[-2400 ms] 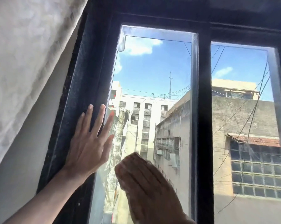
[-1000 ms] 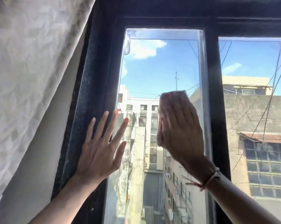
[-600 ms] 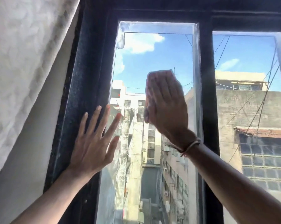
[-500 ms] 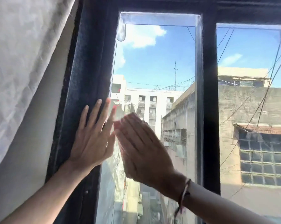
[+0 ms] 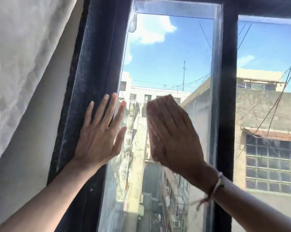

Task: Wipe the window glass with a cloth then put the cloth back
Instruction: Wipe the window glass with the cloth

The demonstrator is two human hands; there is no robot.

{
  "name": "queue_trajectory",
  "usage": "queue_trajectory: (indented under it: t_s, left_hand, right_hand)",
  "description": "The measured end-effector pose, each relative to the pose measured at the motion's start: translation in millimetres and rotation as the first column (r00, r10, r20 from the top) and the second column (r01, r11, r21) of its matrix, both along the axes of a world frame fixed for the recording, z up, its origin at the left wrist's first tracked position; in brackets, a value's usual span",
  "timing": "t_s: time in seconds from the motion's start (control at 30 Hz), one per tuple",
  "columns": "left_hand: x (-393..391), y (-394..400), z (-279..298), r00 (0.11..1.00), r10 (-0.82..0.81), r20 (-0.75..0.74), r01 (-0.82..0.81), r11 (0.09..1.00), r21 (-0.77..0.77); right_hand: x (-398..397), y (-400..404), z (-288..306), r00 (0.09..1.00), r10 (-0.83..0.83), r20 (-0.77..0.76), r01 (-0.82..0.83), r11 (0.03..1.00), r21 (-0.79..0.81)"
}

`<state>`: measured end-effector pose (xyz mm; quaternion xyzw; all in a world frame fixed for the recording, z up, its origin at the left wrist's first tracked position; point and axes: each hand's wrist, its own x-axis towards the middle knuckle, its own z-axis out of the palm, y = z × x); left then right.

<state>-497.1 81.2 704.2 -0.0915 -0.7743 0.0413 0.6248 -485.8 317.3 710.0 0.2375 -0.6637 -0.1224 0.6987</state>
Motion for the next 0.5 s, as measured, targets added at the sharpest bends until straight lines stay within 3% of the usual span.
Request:
queue_trajectory:
  t_s: [0.07, 0.1, 0.17, 0.27, 0.33, 0.43, 0.5]
  left_hand:
    - [0, 0, -1, 1.0, 0.001, 0.003, -0.001, 1.0, -0.004]
    - [-1, 1, -2, 1.0, -0.002, 0.004, 0.002, 1.0, -0.005]
    - [0, 2, -1, 1.0, -0.002, 0.01, 0.002, 1.0, -0.007]
    - [0, 3, -1, 1.0, -0.007, 0.006, 0.008, 1.0, -0.004]
    - [0, 4, 0, 1.0, -0.013, 0.004, 0.013, 1.0, -0.004]
    - [1, 3, 1, 1.0, -0.017, -0.006, 0.017, 1.0, -0.018]
    - [0, 3, -1, 0.999, -0.035, -0.014, 0.035, 0.999, -0.013]
  right_hand:
    - [10, 19, -60, 0.995, -0.044, 0.089, 0.026, 0.981, 0.195]
    - [13, 34, -68, 0.992, -0.069, 0.101, 0.047, 0.977, 0.208]
    - [9, 58, -47, 0.992, -0.094, 0.08, 0.09, 0.994, 0.061]
    - [4, 41, 18, 0.996, -0.087, 0.015, 0.087, 0.948, -0.307]
    - [-3, 1, 20, 1.0, -0.018, -0.021, 0.01, 0.932, -0.362]
    - [-8, -40, -72, 0.996, 0.035, 0.083, -0.034, 0.999, -0.007]
    - [2, -27, -122, 0.987, -0.002, 0.164, -0.025, 0.987, 0.162]
